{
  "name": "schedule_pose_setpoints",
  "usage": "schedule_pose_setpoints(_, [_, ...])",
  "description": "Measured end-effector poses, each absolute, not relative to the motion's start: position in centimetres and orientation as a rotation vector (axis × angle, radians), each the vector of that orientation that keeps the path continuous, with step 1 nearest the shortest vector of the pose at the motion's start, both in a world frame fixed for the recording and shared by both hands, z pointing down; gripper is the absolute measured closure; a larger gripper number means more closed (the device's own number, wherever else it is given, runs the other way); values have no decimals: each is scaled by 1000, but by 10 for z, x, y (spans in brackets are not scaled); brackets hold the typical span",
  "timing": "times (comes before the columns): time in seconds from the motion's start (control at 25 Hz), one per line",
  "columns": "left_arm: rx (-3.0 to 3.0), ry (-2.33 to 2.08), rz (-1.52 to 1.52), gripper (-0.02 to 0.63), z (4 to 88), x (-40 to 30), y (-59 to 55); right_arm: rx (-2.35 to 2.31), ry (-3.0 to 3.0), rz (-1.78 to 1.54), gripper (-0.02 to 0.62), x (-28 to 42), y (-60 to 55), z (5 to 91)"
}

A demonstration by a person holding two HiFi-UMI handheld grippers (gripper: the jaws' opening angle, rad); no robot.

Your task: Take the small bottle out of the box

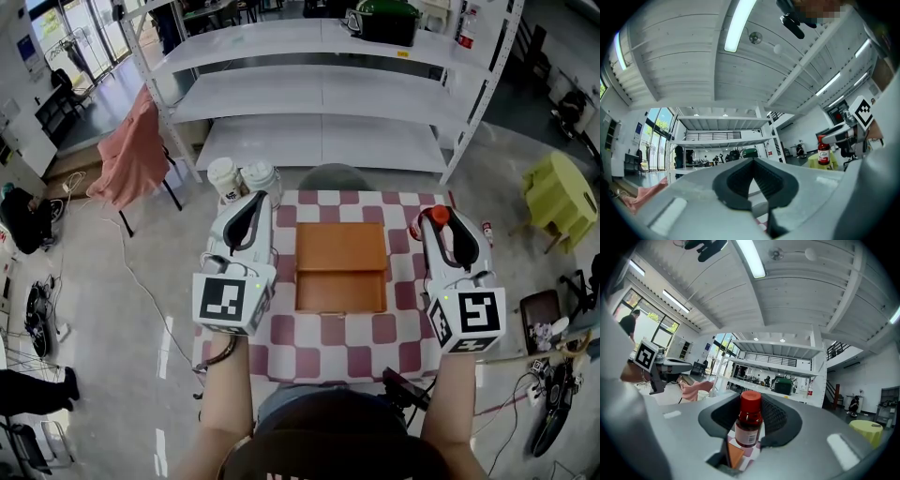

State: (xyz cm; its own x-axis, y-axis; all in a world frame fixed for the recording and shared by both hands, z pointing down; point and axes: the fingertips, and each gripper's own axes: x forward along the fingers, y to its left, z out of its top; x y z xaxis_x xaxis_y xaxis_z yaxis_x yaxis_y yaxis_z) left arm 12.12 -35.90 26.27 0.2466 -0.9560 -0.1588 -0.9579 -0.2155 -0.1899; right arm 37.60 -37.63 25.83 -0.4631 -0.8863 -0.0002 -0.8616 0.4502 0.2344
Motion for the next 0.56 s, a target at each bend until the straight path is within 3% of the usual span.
schedule_pose_setpoints(0.56, [-2286,1802,25,618,256,126,-354,1579,-2565,-310,460,380,-365,255])
